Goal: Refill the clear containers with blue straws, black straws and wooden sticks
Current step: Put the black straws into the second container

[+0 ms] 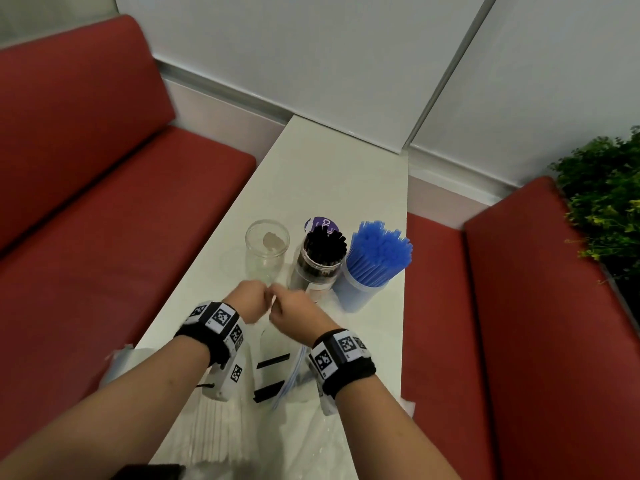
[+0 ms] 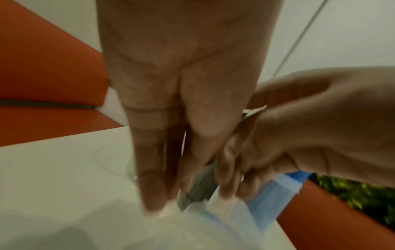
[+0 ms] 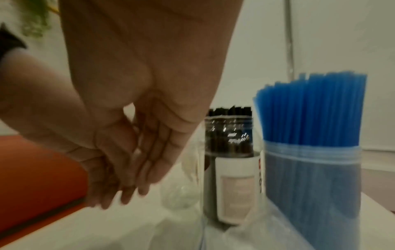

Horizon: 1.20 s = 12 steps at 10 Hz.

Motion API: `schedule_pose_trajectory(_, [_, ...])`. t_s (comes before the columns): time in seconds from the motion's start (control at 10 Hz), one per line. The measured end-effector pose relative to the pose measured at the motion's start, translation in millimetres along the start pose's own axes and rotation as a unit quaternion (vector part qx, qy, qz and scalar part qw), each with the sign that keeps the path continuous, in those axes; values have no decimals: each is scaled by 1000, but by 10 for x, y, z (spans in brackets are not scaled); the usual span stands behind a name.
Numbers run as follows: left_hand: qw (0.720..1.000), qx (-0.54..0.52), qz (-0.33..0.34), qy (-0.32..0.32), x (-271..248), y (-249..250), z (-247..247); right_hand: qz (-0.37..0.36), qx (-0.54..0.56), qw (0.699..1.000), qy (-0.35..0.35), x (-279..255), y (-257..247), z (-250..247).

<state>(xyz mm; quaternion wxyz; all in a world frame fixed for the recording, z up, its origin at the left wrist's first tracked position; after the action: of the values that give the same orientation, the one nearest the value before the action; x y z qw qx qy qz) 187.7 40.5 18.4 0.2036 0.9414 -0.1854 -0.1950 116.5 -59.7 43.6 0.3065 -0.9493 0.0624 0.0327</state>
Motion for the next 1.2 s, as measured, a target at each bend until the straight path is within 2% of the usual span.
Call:
schedule_pose_trajectory(0.1, [986,85,-46,-138,-241,-84,341,19,-115,984,-136,-179,0,343])
schedule_pose_trajectory(0.2, [981,101,-65,-151,-364,-135,646,-1,-229,955,-191,-289,69,538])
schedule_pose_trajectory(0.3, [978,133,-50,-151,-457,-202,848,2,-317,925,-208,-395,173,715])
schedule_pose_trajectory(0.4, [983,118,-43,-130,-526,-236,998,13,-365,909,-202,-438,252,881])
schedule_pose_trajectory(0.5, [983,116,-45,-137,-553,-235,1069,17,-395,895,-208,-475,329,996])
schedule_pose_trajectory(0.6, [975,100,-50,-194,-661,-234,1083,6,-393,902,-180,-477,415,1059])
schedule_pose_trajectory(0.7, [968,44,-92,-230,-686,-288,1128,1,-359,920,-155,-497,489,1121])
schedule_pose_trajectory(0.8, [972,15,-86,-219,-620,-306,1106,2,-324,937,-132,-525,554,1203])
schedule_pose_trajectory(0.9, [947,-156,-216,-179,-612,-332,1068,1,-309,943,-123,-558,601,1281])
schedule_pose_trajectory(1.0, [962,-114,-195,-155,-551,-384,1150,5,-292,949,-116,-563,641,1335])
schedule_pose_trajectory(1.1, [958,-157,-209,-120,-533,-420,1111,5,-272,955,-122,-552,703,1366])
schedule_pose_trajectory(1.2, [982,-68,-134,-114,-581,-362,1064,27,-244,961,-128,-524,759,1391])
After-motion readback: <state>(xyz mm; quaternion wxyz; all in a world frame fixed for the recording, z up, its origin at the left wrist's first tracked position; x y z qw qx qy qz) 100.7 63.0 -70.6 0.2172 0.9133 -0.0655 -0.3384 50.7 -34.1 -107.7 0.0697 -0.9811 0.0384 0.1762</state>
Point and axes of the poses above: each hand's wrist, its own x-axis towards the middle knuckle, its own z-axis out of the palm, y = z × x, the point moved 3 cm from there along x, towards the middle knuckle, and after that the axes turned 12 degrees about y, right-handed, at the moved point
